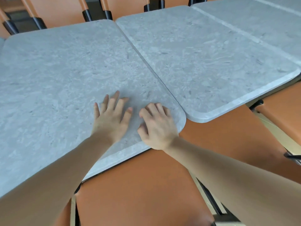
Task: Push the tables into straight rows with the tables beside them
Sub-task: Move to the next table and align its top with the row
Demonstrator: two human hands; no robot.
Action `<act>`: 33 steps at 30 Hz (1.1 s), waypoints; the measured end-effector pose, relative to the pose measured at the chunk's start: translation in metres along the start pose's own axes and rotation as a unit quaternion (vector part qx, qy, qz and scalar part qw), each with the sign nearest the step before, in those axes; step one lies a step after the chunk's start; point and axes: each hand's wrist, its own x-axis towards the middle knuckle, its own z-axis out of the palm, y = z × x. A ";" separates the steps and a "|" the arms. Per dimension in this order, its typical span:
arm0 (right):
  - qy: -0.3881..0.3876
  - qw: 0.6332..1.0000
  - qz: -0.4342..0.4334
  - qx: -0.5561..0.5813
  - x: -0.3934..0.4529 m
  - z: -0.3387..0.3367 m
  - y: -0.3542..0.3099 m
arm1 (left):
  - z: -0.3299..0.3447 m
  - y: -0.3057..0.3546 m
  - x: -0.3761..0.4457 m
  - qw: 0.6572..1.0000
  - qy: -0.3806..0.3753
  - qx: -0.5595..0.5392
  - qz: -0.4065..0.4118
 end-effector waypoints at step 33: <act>0.350 0.590 0.563 0.461 -0.015 -0.011 0.018 | 0.015 0.009 0.014 0.999 -0.011 0.024 -0.040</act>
